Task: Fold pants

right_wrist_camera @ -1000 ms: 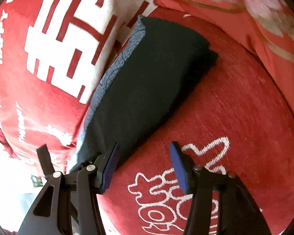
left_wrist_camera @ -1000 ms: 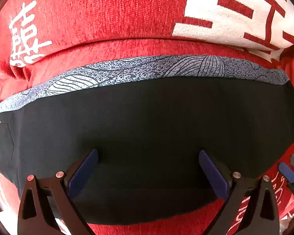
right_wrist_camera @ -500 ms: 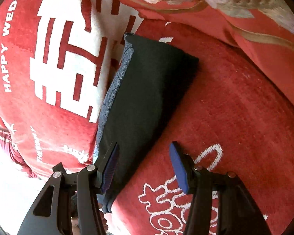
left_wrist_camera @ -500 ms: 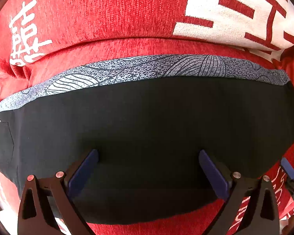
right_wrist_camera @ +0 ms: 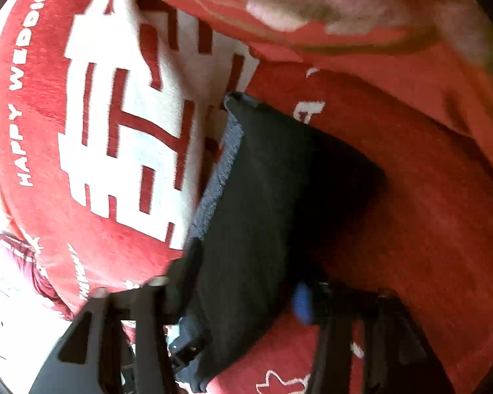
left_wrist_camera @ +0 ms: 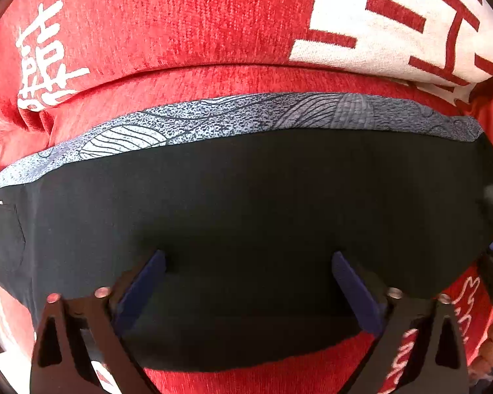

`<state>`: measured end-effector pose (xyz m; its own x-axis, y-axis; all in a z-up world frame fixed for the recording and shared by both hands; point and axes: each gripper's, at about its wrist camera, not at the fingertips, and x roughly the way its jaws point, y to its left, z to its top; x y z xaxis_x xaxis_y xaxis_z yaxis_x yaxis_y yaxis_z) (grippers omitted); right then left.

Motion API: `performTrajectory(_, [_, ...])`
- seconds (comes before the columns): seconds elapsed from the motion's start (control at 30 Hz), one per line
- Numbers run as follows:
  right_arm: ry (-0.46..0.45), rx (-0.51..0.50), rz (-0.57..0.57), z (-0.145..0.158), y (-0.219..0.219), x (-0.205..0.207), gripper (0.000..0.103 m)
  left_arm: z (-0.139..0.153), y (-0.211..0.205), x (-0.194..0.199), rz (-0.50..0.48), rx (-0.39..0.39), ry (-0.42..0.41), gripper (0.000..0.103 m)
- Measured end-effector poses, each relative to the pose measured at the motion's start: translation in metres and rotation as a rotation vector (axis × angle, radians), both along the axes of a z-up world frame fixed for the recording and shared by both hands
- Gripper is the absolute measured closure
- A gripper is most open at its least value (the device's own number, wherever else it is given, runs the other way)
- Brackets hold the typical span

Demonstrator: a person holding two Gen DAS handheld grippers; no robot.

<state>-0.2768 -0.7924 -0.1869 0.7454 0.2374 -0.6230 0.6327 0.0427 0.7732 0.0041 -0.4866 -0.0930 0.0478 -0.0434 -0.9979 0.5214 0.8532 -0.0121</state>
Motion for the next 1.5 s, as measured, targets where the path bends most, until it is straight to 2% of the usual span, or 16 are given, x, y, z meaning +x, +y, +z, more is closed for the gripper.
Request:
performTrajectory(0.03, [-0.013, 0.012, 0.003, -0.001, -0.001, 0.000, 0.089, 0.006, -0.003, -0.002, -0.012, -0.012, 0.003, 0.024])
performTrajectory(0.07, [-0.034, 0.026, 0.001, -0.001, -0.002, -0.001, 0.089, 0.012, -0.006, -0.003, -0.027, -0.024, 0.004, 0.037])
performTrajectory(0.1, [-0.046, 0.025, 0.008, 0.003, -0.003, -0.002, 0.089, 0.019, -0.010, -0.004, -0.040, -0.053, 0.009, 0.042])
performTrajectory(0.27, [-0.103, -0.047, 0.087, 0.035, -0.001, 0.007, 0.089, 0.039, -0.041, -0.005, -0.064, -0.156, -0.069, 0.042])
performTrajectory(0.37, [-0.118, -0.086, 0.133, 0.050, 0.000, 0.016, 0.089, 0.004, -0.060, -0.016, -0.080, -0.128, 0.011, 0.042])
performTrajectory(0.43, [-0.100, -0.114, 0.181, 0.055, 0.003, 0.023, 0.089, 0.004, -0.067, -0.032, -0.122, -0.116, -0.085, 0.042])
performTrajectory(0.47, [-0.092, -0.134, 0.197, 0.058, 0.004, 0.026, 0.089, 0.005, -0.068, -0.036, -0.135, -0.108, -0.103, 0.042])
performTrajectory(0.67, [-0.061, -0.207, 0.258, 0.077, 0.010, 0.041, 0.089, 0.008, -0.064, -0.030, -0.139, -0.150, -0.051, 0.042])
performTrajectory(0.77, [-0.049, -0.297, 0.326, 0.100, 0.022, 0.053, 0.089, 0.015, -0.052, -0.023, -0.116, -0.175, -0.008, 0.041])
performTrajectory(1.0, [0.001, -0.530, 0.515, 0.154, 0.081, 0.101, 0.089, 0.045, 0.012, 0.000, -0.112, -0.231, 0.002, 0.041])
performTrajectory(1.1, [0.030, -0.591, 0.571, 0.165, 0.116, 0.124, 0.089, 0.053, 0.052, 0.017, -0.104, -0.241, 0.036, 0.041])
performTrajectory(1.17, [0.049, -0.624, 0.614, 0.167, 0.144, 0.143, 0.089, 0.057, 0.087, 0.033, -0.095, -0.216, 0.034, 0.041])
performTrajectory(1.27, [0.102, -0.681, 0.705, 0.162, 0.197, 0.174, 0.087, 0.059, 0.141, 0.054, -0.066, -0.171, 0.003, 0.041])
performTrajectory(1.37, [0.169, -0.726, 0.813, 0.140, 0.259, 0.208, 0.082, 0.052, 0.183, 0.073, -0.017, -0.125, -0.030, 0.041])
performTrajectory(1.47, [0.304, -0.772, 0.961, 0.100, 0.317, 0.228, 0.078, 0.042, 0.216, 0.091, 0.023, -0.077, -0.035, 0.041])
performTrajectory(1.5, [0.359, -0.832, 1.010, 0.090, 0.336, 0.232, 0.076, 0.040, 0.225, 0.096, 0.033, -0.070, -0.032, 0.041])
